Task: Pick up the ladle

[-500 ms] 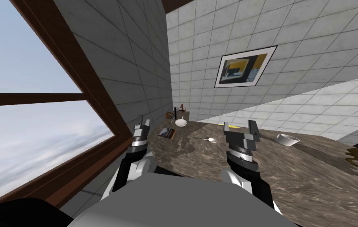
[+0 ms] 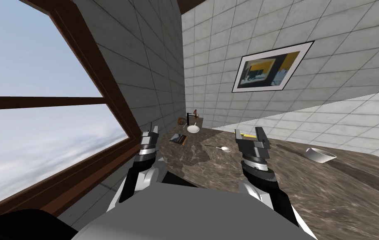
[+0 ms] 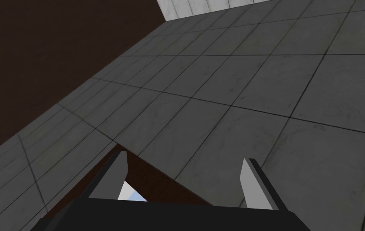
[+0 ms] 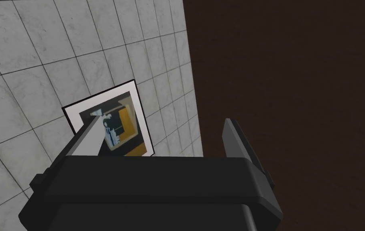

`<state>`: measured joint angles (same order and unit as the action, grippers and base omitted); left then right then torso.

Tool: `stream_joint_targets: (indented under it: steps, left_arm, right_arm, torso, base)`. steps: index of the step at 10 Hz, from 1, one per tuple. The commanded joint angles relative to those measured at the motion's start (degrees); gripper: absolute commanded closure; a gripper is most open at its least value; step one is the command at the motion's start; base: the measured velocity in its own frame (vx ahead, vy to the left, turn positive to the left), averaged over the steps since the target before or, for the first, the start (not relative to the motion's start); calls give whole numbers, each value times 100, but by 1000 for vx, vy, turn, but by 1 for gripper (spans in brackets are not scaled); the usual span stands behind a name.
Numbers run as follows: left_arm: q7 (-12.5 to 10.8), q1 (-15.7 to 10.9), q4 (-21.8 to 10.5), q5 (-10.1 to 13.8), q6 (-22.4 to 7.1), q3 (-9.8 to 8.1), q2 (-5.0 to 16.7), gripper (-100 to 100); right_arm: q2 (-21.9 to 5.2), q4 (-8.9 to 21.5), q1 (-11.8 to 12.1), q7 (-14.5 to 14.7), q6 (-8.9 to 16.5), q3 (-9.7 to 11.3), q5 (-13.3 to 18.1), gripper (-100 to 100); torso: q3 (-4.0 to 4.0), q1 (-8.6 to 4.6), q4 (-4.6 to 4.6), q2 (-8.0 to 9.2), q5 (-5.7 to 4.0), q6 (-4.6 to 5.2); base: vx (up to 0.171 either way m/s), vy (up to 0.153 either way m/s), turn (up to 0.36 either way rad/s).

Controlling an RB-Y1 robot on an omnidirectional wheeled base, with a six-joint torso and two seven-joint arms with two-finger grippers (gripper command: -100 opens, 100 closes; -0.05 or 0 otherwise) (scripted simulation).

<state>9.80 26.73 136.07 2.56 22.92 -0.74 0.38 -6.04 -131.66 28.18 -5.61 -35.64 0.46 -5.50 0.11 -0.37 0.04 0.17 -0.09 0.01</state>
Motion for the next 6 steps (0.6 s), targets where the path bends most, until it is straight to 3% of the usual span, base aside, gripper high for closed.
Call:
stream_joint_targets:
  steps: [1, 6]
  left_arm:
    - [0, 0, 0, 0, 0, 0, 0, 0]
    - [0, 0, 0, 0, 0, 0, 0, 0]
  right_arm:
    - [-286, 46, -8, 31, -30, -24, 56, -100]
    - [-1069, 211, -36, 122, -135, -16, 269, -100]
  torso:
    - [0, 0, 0, 0, 0, 0]
    - [-1, 13, -1, -2, 3, 0]
  base:
    - [-38, -63, 166]
    - [-58, -61, 163]
